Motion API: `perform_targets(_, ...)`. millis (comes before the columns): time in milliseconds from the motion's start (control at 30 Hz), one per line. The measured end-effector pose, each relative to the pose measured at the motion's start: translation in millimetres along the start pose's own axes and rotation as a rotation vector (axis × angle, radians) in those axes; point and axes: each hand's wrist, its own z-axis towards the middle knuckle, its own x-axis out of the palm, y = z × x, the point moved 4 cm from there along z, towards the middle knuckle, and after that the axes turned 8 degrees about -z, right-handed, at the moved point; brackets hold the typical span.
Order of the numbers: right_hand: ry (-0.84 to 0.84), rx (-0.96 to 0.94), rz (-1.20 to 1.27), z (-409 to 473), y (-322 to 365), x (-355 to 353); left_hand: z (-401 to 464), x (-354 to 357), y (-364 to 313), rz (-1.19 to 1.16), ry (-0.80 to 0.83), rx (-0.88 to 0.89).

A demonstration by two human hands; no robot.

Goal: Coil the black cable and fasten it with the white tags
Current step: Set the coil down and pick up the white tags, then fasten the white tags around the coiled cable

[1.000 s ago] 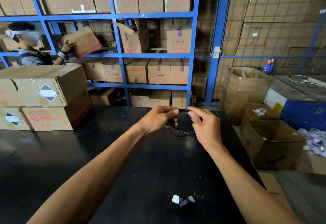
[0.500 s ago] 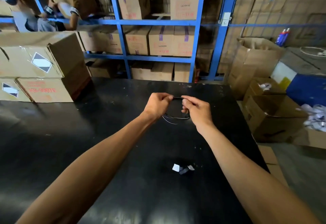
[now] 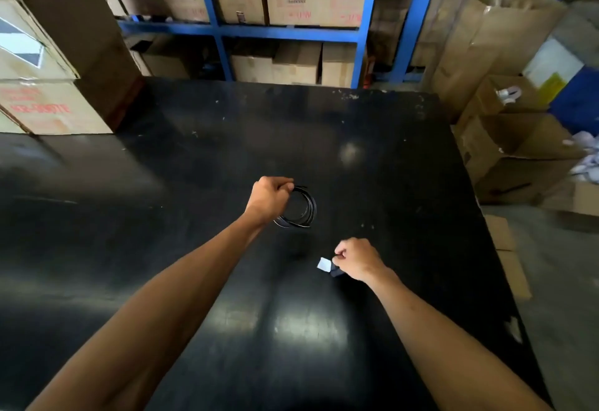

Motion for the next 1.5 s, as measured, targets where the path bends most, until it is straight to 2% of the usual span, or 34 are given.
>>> perform_targets(133, -0.027, -0.047, -0.265, 13, 9, 31, 4, 5, 24, -0.045, 0.028, -0.051)
perform_targets(200, -0.033, -0.065, -0.314, 22, 12, 37, 9, 6, 31, -0.056, 0.032, -0.067)
perform_targets(333, -0.095, -0.108, -0.087, 27, 16, 21, 18, 8, 40, -0.104, 0.068, -0.068)
perform_targets(433, -0.215, -0.098, 0.272, 22, 12, -12, 22, 9, 40, -0.162, 0.033, -0.097)
perform_targets(500, -0.351, -0.161, 0.311, 15, 14, -39, 25, 11, 35, -0.166, 0.026, -0.093)
perform_targets(633, -0.559, -0.353, 0.175, -1, 26, -77, 25, 19, 20, -0.195, 0.016, -0.053)
perform_targets(700, -0.565, -0.418, 0.096, -7, 32, -82, 21, 24, 11, -0.205, 0.033, -0.041)
perform_targets(800, -0.556, -0.449, 0.078, -13, 36, -89, 13, 32, -1, -0.236, 0.060, -0.031)
perform_targets(1000, -0.884, -0.520, -0.142, -43, 56, -110, -11, 47, -25, -0.367, 0.164, -0.090)
perform_targets(1100, -0.971, -0.565, -0.247, -53, 58, -118, -22, 50, -39, -0.513, 0.202, -0.173)
perform_targets(1333, -1.019, -0.640, -0.388, -62, 60, -127, -38, 45, -64, -0.720, 0.423, -0.424)
perform_targets(1400, -1.014, -0.648, -0.423, -64, 61, -128, -42, 43, -69, -0.718, 0.504, -0.444)
perform_targets(1500, -0.986, -0.651, -0.399, -68, 63, -132, -43, 42, -73, -0.653, 0.480, -0.406)
